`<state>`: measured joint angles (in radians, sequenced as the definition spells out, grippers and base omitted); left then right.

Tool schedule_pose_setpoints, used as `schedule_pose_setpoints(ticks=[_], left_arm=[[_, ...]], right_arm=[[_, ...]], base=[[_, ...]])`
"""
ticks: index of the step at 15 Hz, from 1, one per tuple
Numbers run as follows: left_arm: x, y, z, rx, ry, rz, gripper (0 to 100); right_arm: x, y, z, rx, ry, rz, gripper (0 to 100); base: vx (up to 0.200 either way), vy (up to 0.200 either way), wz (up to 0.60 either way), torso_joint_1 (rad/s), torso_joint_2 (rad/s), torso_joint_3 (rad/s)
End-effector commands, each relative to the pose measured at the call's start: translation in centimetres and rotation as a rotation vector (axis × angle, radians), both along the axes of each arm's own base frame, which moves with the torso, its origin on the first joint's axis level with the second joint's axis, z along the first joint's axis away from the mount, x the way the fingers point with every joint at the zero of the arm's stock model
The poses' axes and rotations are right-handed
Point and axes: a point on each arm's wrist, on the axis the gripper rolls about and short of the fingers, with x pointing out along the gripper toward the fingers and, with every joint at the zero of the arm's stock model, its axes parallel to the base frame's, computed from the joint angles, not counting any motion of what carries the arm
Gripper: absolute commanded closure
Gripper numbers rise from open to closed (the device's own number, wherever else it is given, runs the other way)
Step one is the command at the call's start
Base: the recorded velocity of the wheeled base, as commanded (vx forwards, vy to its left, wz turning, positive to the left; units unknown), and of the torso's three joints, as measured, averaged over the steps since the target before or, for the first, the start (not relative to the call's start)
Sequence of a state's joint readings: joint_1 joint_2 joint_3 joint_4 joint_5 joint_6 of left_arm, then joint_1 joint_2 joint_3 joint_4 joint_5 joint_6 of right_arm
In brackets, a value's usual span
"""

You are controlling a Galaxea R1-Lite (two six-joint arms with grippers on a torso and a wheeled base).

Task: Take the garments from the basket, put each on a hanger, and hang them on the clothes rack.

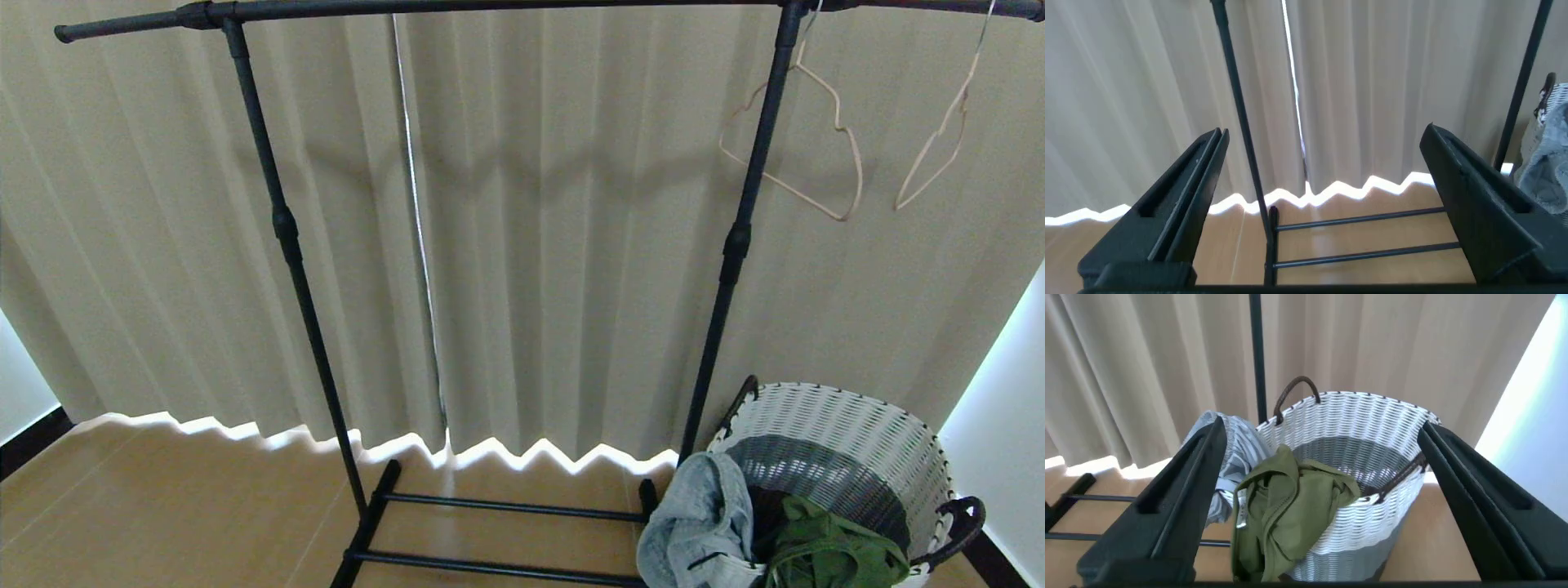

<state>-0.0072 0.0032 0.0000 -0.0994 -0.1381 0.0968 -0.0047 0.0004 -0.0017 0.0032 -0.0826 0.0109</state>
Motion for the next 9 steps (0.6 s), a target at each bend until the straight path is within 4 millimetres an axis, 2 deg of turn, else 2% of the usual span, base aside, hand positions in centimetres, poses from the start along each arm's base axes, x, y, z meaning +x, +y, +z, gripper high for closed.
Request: schedule_pose_setpoints(ticks=[1, 7, 9], left_arm=[[-0.03, 0.00, 0.00, 0.000, -0.004, 0.000, 0], [-0.03, 0.00, 0.00, 0.001, -0.004, -0.002, 0], [-0.03, 0.00, 0.00, 0.001, -0.004, -0.002, 0]], right_arm=[[0.00, 0.00, 0.00, 0.001, -0.001, -0.002, 0], [0.00, 0.01, 0.00, 0.000, 0.000, 0.001, 0], [0.00, 0.01, 0.00, 0.000, 0.000, 0.000, 0]], base=[[0.000, 0.000, 0.00, 0.000, 0.00, 0.000], [0.200, 0.000, 0.00, 0.001, 0.00, 0.002], [0.000, 0.000, 0.00, 0.000, 0.00, 0.000]])
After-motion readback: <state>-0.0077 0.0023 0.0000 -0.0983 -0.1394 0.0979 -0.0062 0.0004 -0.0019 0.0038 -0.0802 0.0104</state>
